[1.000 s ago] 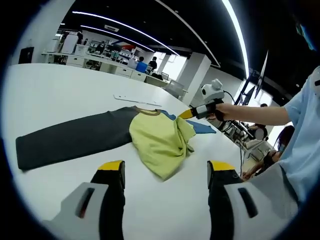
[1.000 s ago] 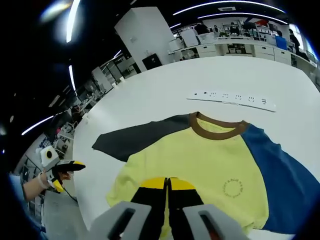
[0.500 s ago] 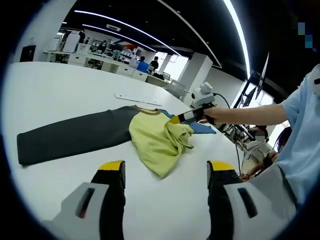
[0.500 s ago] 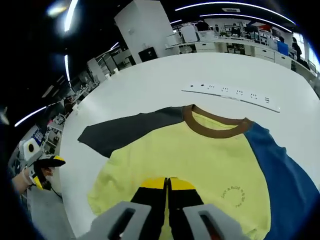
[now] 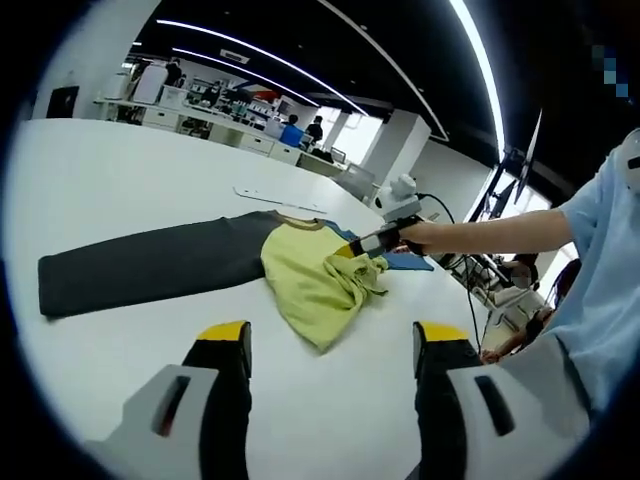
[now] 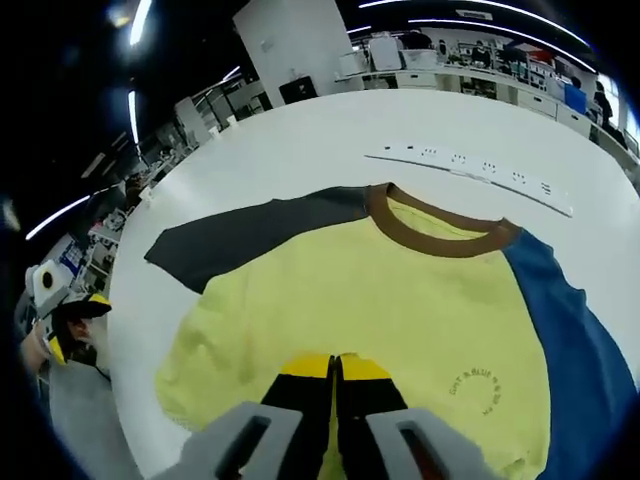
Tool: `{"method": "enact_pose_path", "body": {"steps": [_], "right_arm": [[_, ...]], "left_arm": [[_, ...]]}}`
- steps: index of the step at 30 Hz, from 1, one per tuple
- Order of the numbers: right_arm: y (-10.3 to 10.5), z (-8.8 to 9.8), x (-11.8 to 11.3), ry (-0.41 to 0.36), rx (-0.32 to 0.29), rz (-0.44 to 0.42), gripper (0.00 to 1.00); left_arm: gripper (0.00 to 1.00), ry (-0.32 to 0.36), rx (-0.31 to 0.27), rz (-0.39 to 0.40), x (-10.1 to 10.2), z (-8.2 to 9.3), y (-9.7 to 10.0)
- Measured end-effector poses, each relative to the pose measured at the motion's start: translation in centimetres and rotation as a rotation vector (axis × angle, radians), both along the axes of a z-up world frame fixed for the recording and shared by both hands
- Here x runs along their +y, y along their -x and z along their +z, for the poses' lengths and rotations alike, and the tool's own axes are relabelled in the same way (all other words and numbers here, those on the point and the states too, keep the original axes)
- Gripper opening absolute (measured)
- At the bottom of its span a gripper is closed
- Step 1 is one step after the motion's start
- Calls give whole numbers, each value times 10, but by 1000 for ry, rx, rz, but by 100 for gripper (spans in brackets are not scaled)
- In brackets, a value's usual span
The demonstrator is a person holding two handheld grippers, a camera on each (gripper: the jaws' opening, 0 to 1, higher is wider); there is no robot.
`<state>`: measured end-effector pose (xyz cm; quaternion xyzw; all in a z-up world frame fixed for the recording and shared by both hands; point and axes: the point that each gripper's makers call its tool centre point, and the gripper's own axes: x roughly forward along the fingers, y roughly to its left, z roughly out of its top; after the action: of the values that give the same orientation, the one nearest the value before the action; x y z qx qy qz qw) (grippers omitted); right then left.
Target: Fold the garment on the visible template until the final outline fits inside the template.
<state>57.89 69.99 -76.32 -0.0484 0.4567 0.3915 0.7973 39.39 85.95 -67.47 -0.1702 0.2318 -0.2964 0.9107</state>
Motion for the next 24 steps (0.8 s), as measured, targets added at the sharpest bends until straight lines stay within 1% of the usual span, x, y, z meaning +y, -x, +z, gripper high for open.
{"method": "enact_pose_path", "body": {"steps": [2,5,6,7,9,10,11,12,14,16,19,22,24], "right_arm": [[0,0,0,-5,-9,7,0],[-1,1,-1,-14,-2,-1,0],[-1,1,-1,-11,-15,13,0],[-1,3,0,-6,-46,41,0],[-5,4,-2,12,-87,66,0],[-6,6,-1,2,-101,76,0],[-6,8,-3,-3,-94,64,0],[-7,10,-3,-10,-93,56,4],[-14,20,-2,-64,-121,29,10],[-15,25,-5,-77,-132,24,16],[-14,33,-10,-86,-181,29,25],[-10,36,-14,-96,-197,33,31],[-6,36,-18,-84,-217,54,34]], "left_arm": [[63,1,3,0,-2,0,1],[63,5,3,3,-3,0,2],[63,7,1,4,-4,0,3],[63,8,-1,2,-5,0,4],[63,8,-1,2,-6,0,4],[63,9,-1,2,-6,1,5],[63,12,0,4,-7,0,5],[63,13,0,5,-7,0,5],[63,14,-2,6,-7,0,5],[63,17,-2,4,-9,0,5],[63,17,-5,0,-11,1,5],[63,22,-7,0,-13,1,5],[63,26,-9,1,-14,2,4]]}}
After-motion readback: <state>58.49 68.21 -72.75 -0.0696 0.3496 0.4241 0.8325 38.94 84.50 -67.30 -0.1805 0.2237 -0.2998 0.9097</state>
